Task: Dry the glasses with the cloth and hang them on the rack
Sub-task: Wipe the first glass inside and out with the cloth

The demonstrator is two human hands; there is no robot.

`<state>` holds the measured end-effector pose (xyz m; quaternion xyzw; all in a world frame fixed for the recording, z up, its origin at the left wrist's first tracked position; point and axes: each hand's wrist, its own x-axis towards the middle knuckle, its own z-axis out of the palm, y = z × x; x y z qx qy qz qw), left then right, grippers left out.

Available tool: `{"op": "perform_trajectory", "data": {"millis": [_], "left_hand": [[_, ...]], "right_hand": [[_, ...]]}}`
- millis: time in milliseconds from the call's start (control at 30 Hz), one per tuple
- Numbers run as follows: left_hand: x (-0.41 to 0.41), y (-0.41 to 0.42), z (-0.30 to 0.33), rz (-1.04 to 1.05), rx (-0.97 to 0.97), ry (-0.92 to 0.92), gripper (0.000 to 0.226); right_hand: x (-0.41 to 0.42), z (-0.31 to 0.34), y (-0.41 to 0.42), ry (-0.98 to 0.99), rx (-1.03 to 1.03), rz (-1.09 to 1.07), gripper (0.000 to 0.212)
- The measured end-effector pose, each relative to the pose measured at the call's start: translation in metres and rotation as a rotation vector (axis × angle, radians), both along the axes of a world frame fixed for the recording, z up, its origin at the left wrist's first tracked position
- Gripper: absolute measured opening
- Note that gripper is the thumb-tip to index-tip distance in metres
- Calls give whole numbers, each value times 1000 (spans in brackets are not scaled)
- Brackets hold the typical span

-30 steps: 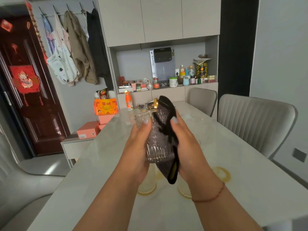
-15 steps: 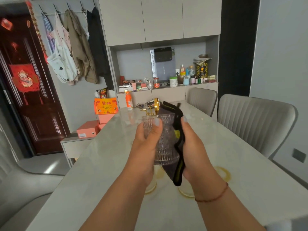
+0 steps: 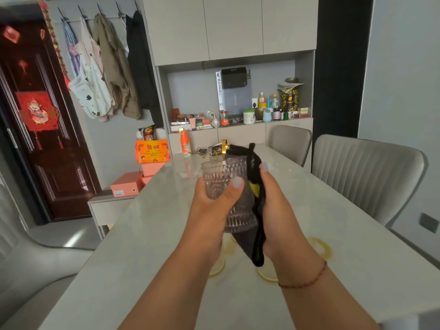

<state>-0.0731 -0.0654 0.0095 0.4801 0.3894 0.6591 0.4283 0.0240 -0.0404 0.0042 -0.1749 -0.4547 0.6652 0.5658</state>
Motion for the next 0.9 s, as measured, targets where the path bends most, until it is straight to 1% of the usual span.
{"op": "perform_trajectory", "data": {"millis": [33,67,133,167,200,267,367,400,467,500,567,600,700,733,833,900], "left_hand": [[-1,0,2,-34,-18,-32,88],[0,1,3,-53,-28,-76,87],[2,4,2,-12,-24,-166,81],[1,5,1,43,-10,-151,72],[1,6,1,97,6,-84,62],[0,7,0,132,41,50,56],[1,2,2,101,50,100,48],[1,1,2,86,54,105,50],[-1,-1,0,49,52,95,55],[-2,-2,-1,42,42,80,61],[-3,-1,-5,38,34,51,74],[-3,0,-7,39,32,43,77],[1,1,-11,18,38,13,68],[2,2,-12,5,43,-19,67],[2,5,-11,-15,98,-125,68],[3,5,-11,29,137,-75,67]], "right_hand": [[1,1,-3,69,-58,91,51],[0,-2,-2,111,-61,131,49],[-5,-9,0,120,10,15,47],[-7,-10,-1,75,67,-90,46],[-9,-10,-3,7,117,-198,45],[-13,-14,-6,-157,233,-372,50],[-16,-17,-8,-295,348,-465,54],[-16,-16,-8,-306,347,-449,54],[-14,-14,-3,-227,260,-314,56],[-11,-12,-2,-177,204,-232,59],[-7,-10,3,-117,92,-153,76],[-4,-6,2,-64,24,-130,77],[-1,-5,-2,128,-171,96,50],[-2,-3,-7,178,-205,159,47],[-6,-9,-7,245,-268,151,45],[-9,-10,-9,273,-313,134,45]]}}
